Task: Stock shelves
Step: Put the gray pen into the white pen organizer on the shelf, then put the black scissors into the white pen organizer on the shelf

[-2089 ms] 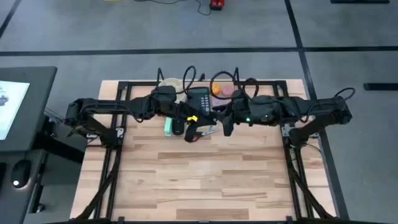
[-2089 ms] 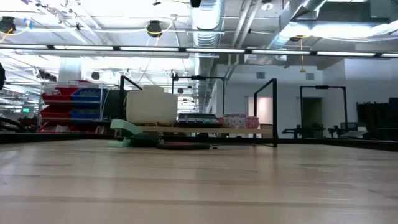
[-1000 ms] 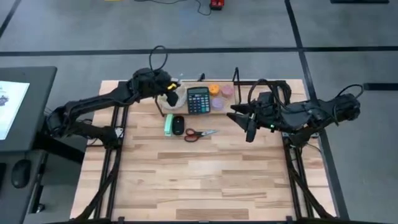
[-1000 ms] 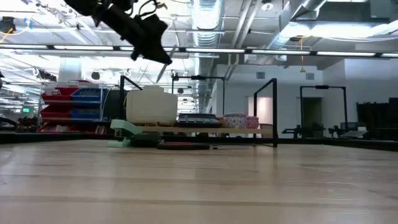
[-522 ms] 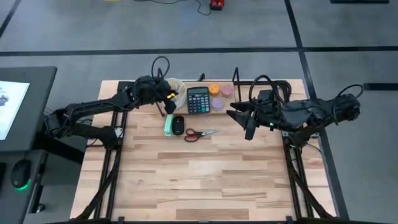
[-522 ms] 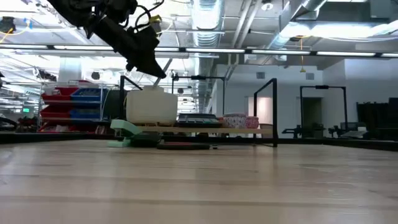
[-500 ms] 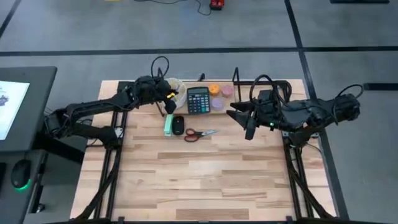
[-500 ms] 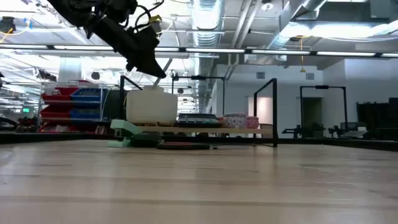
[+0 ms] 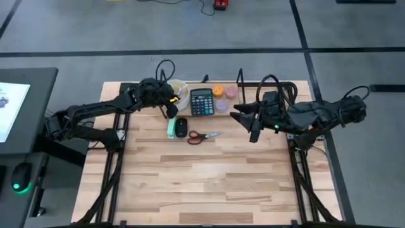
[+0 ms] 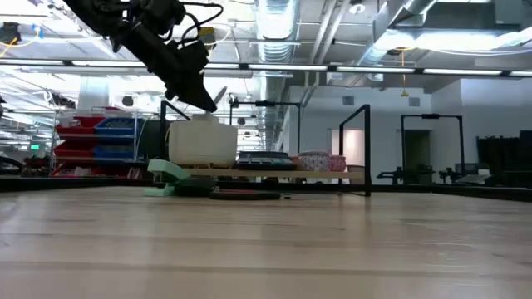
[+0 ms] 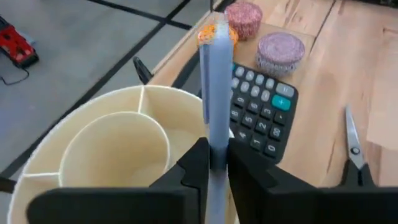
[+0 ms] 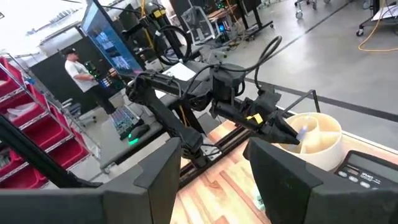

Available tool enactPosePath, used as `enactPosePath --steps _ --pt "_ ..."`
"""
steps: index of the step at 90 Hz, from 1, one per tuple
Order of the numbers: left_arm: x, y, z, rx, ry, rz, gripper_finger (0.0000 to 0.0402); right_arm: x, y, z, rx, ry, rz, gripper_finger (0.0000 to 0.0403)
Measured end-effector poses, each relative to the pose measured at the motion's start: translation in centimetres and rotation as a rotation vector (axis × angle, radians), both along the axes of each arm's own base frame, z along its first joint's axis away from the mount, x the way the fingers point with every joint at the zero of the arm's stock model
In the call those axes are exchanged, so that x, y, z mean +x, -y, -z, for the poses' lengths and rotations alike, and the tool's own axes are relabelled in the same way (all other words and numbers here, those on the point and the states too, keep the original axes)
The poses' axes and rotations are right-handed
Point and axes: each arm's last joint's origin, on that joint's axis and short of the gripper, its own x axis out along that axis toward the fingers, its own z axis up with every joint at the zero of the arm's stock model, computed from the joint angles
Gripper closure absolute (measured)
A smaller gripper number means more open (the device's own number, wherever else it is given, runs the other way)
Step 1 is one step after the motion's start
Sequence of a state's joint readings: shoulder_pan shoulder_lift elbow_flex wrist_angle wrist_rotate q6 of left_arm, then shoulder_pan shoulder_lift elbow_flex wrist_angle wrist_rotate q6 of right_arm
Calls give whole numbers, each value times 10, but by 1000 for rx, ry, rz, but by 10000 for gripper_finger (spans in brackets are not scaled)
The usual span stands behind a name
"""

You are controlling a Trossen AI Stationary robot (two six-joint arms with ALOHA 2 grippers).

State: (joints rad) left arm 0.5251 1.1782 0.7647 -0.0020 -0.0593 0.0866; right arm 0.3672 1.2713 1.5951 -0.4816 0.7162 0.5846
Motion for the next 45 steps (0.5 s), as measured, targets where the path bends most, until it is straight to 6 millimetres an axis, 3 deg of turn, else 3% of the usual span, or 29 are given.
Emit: enactPosePath --steps 26,45 --pt "0 0 -1 36 -24 20 285 0 0 0 0 0 -3 223" --pt "-2 1 -26 104 27 8 263 0 0 0 1 -1 -6 223"
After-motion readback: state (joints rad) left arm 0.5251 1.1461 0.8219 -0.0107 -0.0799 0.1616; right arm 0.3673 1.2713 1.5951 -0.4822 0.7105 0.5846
